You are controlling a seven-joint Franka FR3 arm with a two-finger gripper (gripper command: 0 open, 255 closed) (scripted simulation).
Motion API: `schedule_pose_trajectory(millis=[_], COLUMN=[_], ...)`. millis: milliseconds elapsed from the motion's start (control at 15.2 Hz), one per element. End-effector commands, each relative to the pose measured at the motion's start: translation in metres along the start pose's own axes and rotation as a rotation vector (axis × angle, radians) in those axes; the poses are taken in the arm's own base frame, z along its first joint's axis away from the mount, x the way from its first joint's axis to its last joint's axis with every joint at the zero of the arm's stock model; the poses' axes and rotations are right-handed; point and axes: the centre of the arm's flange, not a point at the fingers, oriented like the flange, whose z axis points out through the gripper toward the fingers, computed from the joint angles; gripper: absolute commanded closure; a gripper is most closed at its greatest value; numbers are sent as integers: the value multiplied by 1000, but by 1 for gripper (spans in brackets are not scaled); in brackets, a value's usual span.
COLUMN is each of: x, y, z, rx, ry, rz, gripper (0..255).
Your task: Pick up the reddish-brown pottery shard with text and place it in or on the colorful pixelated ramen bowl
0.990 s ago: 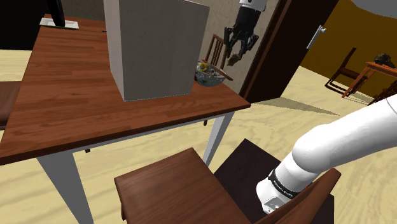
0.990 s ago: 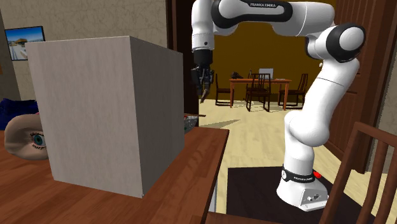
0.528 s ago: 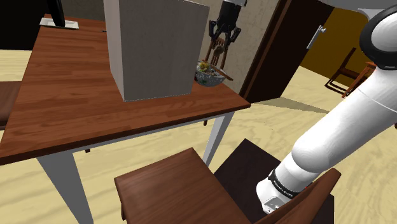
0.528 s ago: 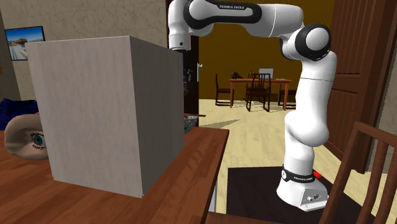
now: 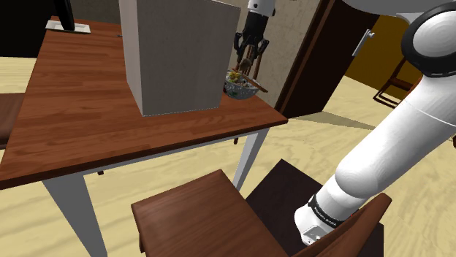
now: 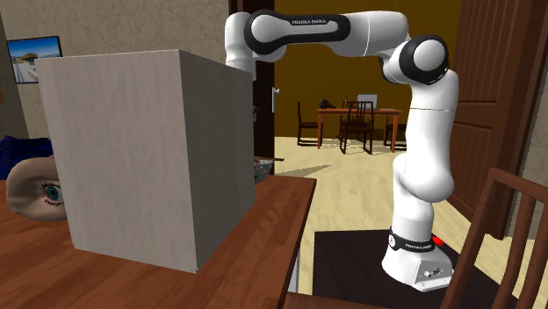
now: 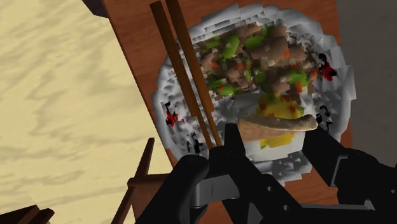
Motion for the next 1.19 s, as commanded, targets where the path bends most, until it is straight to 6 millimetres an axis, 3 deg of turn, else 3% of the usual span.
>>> schedule_pose_trajectory(millis=[0,396,924,990,1122], x=[1,2,2,2,3], y=[0,1,1,1,1], z=[10,45,45,44,42], rx=[0,0,0,0,0], ry=[1,1,1,0,0], rz=[0,0,0,0,0], gripper=[255,255,255,0,0])
